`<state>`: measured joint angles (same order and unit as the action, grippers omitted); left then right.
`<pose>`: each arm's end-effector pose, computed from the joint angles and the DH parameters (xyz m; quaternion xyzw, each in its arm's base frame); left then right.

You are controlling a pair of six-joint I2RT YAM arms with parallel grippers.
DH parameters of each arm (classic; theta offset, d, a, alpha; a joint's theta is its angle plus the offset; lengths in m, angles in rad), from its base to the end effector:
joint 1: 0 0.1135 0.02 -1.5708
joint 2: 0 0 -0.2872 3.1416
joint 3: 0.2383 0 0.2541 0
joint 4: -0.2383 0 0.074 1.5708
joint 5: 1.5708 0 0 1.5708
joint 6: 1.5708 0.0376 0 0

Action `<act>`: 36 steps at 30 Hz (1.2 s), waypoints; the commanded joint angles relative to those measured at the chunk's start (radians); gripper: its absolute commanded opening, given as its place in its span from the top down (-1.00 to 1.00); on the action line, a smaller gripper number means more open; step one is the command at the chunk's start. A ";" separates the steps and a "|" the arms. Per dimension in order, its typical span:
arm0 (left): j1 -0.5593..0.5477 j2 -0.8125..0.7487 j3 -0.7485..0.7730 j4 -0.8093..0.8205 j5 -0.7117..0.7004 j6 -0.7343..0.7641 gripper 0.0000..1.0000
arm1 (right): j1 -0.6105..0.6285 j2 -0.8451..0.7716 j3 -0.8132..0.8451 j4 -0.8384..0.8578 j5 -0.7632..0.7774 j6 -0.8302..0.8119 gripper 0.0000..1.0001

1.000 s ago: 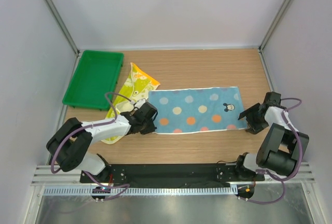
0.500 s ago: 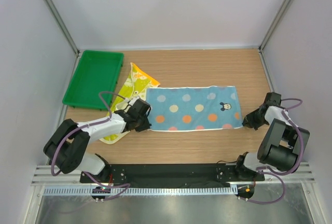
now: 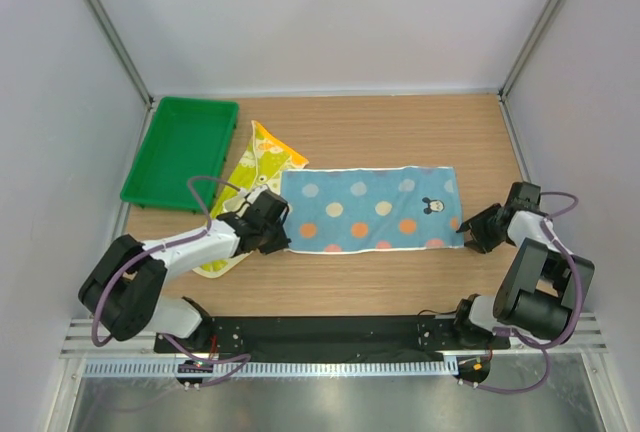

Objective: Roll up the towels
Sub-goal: Flatten the towel, then fold the towel

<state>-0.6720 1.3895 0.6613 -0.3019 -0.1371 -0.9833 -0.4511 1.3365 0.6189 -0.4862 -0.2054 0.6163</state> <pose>0.1986 -0.1514 0.1811 -0.1671 0.9470 -0.1515 0.2289 0.2000 -0.0884 0.1722 0.4814 0.8515 0.1154 0.1726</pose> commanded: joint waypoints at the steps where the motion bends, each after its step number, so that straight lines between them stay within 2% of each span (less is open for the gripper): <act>1: 0.005 -0.041 0.023 -0.019 0.005 0.003 1.00 | 0.009 -0.017 -0.021 0.000 -0.032 -0.013 0.00; 11: 0.003 -0.066 0.026 -0.045 -0.015 -0.012 0.99 | 0.023 -0.077 -0.051 -0.038 -0.088 -0.012 0.00; 14: 0.003 -0.066 0.031 -0.049 -0.016 -0.017 0.99 | 0.025 -0.124 -0.045 -0.089 -0.098 -0.021 -0.07; 15: 0.003 -0.064 0.032 -0.048 -0.019 -0.017 1.00 | 0.028 -0.134 -0.047 -0.100 -0.103 -0.021 -0.21; 21: 0.003 -0.047 0.055 -0.049 -0.021 -0.014 0.99 | 0.049 -0.148 -0.051 -0.146 -0.083 -0.003 -0.25; 30: 0.003 -0.044 0.072 -0.065 -0.024 -0.011 1.00 | 0.026 -0.119 -0.019 -0.144 0.075 0.029 -0.09; 36: 0.005 -0.043 0.077 -0.065 -0.025 -0.006 0.99 | 0.005 -0.070 -0.008 -0.114 0.075 0.022 0.10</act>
<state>-0.6720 1.3472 0.7025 -0.3607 -0.1387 -0.9909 -0.4427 1.2407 0.5797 -0.6167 -0.1501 0.6312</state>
